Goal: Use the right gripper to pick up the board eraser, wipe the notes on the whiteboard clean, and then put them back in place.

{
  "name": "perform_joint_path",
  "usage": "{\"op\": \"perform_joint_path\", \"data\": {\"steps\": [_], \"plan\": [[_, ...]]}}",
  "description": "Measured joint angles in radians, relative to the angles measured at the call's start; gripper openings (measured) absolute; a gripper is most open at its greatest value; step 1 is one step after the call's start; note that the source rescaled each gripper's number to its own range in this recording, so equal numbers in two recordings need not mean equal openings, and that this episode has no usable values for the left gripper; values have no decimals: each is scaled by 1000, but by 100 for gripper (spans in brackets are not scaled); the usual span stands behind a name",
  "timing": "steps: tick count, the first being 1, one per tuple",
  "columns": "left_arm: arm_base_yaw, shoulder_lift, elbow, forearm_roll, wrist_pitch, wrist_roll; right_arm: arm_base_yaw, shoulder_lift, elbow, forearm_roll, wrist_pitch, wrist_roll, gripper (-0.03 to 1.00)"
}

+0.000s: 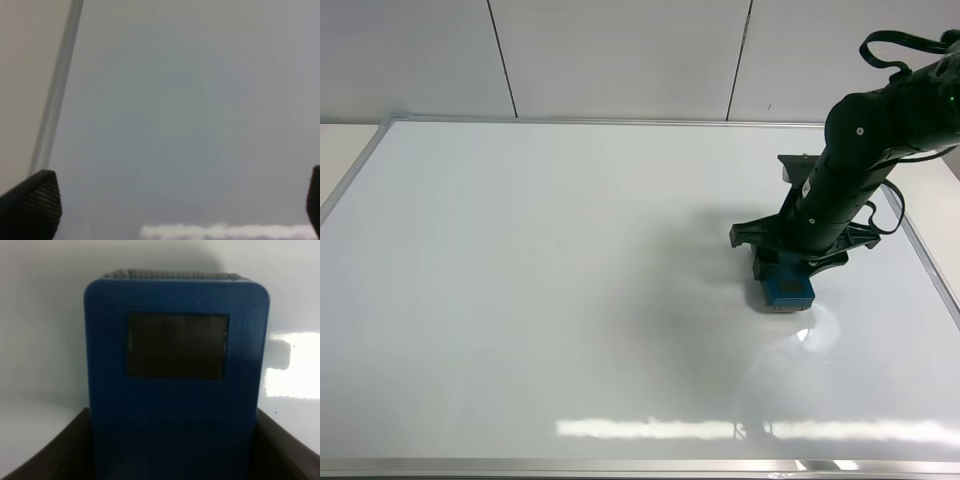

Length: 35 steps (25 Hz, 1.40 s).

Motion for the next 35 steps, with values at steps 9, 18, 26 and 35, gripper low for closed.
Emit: {"op": "perform_joint_path", "data": {"steps": [9,18,26,35], "plan": [[0,0,0,0,0,0,0,0,0,-15,-20,25,61],[0,0,0,0,0,0,0,-11,0,-27,-51,25,99],[0,0,0,0,0,0,-97,-192,1,-33,-60,1,99],[0,0,0,0,0,0,-386,-510,1,-68,30,-84,99]]}}
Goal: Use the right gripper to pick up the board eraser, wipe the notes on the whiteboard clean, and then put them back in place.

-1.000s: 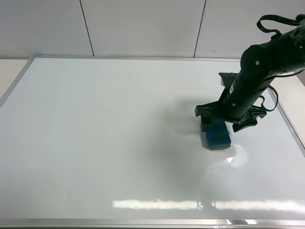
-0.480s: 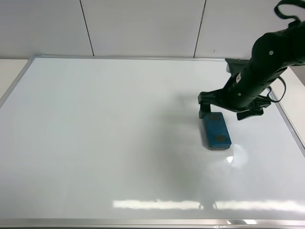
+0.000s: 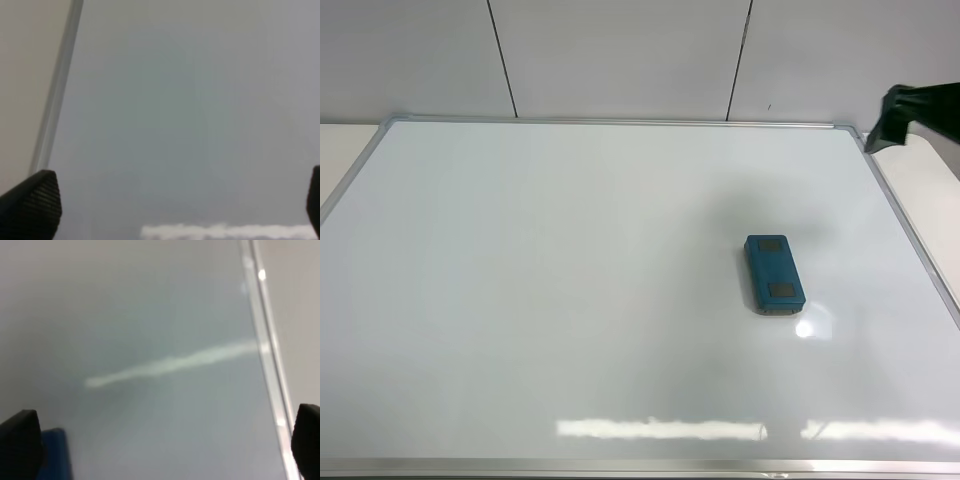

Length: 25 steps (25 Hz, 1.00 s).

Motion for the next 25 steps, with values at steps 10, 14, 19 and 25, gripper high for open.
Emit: {"op": "perform_joint_path", "data": {"steps": [10,14,19,25], "plan": [[0,0,0,0,0,0,-139,-455,0,-32,167,-66,100],[0,0,0,0,0,0,-139,-676,0,-29,237,-99,100],[0,0,0,0,0,0,-139,-934,3,-27,378,-149,100],[0,0,0,0,0,0,-139,-1156,9,-27,507,-173,100]]}}
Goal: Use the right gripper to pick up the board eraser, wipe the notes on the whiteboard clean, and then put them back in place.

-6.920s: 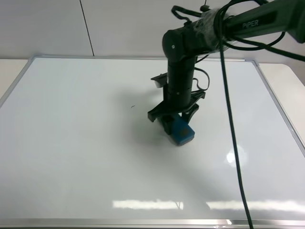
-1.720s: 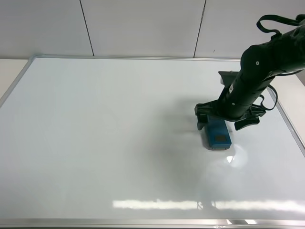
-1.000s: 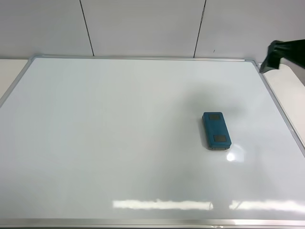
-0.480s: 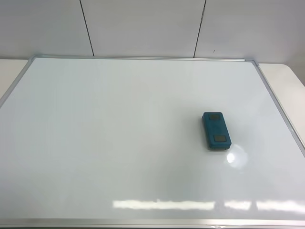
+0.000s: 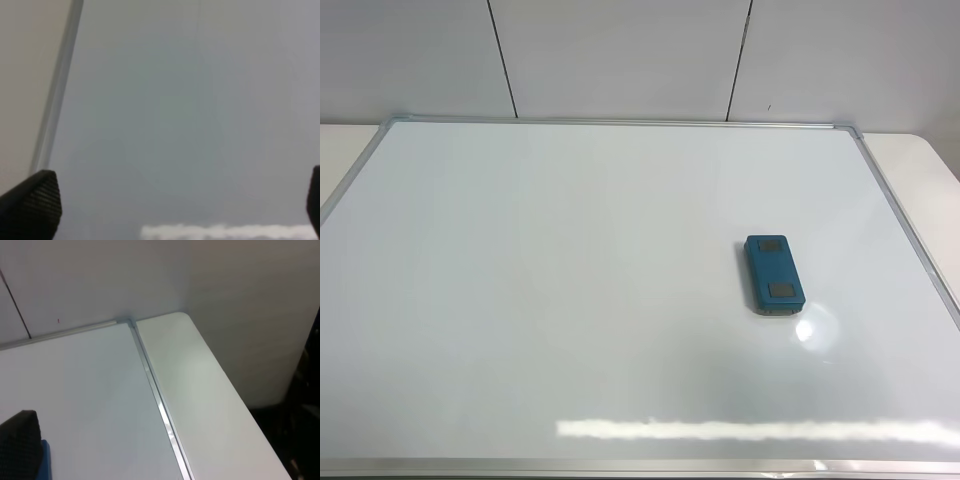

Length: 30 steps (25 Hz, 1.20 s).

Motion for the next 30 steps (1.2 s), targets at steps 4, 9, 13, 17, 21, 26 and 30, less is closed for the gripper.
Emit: {"op": "perform_joint_path", "data": {"steps": [4,9,13,17,21,26,30], "plan": [[0,0,0,0,0,0,0,-90,2,0,26,-30,100],[0,0,0,0,0,0,0,-131,64,27,56,-33,100],[0,0,0,0,0,0,0,-131,166,66,67,-52,100],[0,0,0,0,0,0,0,-131,312,135,41,-112,100],[0,0,0,0,0,0,0,-130,389,163,-25,-155,100],[0,0,0,0,0,0,0,-130,410,151,-65,-143,100],[0,0,0,0,0,0,0,-130,410,110,-65,-97,100]]}}
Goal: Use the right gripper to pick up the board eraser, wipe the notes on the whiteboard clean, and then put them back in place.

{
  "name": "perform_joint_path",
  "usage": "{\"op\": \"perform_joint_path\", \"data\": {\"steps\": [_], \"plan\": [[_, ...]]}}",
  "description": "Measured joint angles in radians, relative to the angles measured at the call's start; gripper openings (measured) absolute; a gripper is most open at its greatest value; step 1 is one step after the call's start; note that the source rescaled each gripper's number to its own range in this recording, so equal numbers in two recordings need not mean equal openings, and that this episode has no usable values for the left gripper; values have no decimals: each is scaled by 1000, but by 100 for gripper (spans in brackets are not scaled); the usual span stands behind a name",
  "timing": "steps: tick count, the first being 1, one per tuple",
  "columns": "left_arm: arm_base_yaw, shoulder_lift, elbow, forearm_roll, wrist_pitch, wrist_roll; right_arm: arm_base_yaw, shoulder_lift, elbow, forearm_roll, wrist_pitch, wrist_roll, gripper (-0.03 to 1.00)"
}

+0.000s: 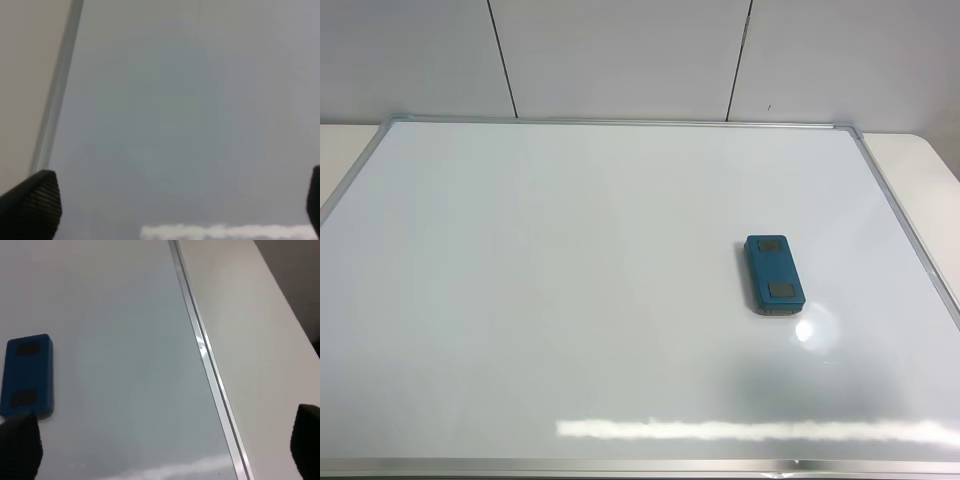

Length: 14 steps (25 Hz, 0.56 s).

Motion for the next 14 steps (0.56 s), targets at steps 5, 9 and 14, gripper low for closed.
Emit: {"op": "perform_joint_path", "data": {"steps": [5,9,14], "plan": [[0,0,0,0,0,0,0,0,1,-16,0,30,100],[0,0,0,0,0,0,0,0,1,-18,0,32,100],[0,0,0,0,0,0,0,0,1,-18,0,32,100]]}}
